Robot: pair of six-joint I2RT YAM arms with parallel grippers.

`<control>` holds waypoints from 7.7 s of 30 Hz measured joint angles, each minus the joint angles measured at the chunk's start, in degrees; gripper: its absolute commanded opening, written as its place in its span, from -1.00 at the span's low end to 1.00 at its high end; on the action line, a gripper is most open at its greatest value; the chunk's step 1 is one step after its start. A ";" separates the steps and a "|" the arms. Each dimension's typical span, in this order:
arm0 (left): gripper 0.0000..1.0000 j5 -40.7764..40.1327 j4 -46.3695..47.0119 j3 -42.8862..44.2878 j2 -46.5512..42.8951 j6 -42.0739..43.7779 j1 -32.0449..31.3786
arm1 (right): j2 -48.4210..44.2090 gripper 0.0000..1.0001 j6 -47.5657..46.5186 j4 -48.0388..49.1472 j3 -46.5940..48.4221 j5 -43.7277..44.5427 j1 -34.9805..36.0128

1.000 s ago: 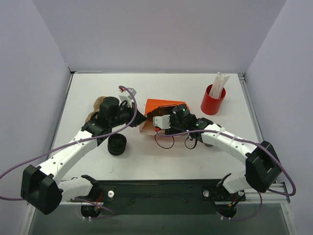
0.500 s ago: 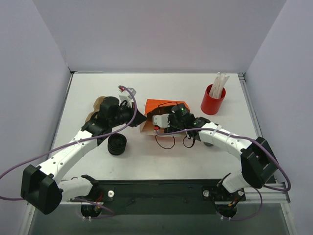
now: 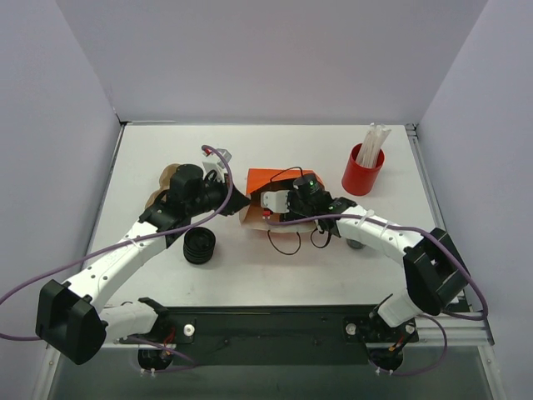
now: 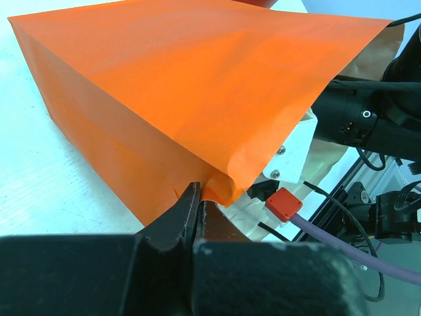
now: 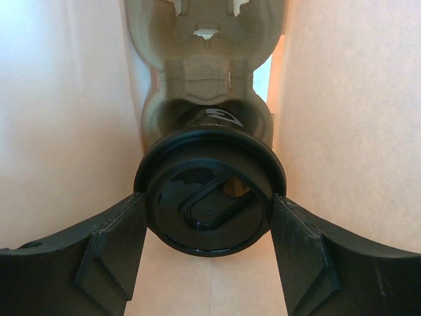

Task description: Pack the takeout coffee

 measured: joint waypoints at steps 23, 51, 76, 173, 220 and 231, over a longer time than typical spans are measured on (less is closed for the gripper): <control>-1.00 -0.35 0.15 0.39 1.11 -0.94 0.00 | 3.65 -0.03 2.62 6.54 -0.02 -0.28 -1.20; -1.00 -5.68 -16.63 18.67 10.01 -1.99 0.00 | 3.43 1.00 7.78 -7.93 9.68 -1.64 -1.92; -1.00 -5.09 -20.20 22.75 12.70 -1.60 0.00 | 3.43 1.00 8.81 -17.84 16.13 -5.66 -2.14; 0.24 -17.42 -39.58 44.26 18.21 1.36 4.61 | 7.43 0.30 23.04 -21.44 40.52 -6.62 -3.82; 0.61 -13.16 -38.23 43.95 11.74 -2.21 4.61 | 4.87 0.55 56.92 -26.03 54.14 15.96 -4.00; 0.94 -3.93 -25.46 27.74 -7.23 -5.18 3.21 | -27.21 1.00 82.68 -38.77 37.46 2.91 -4.00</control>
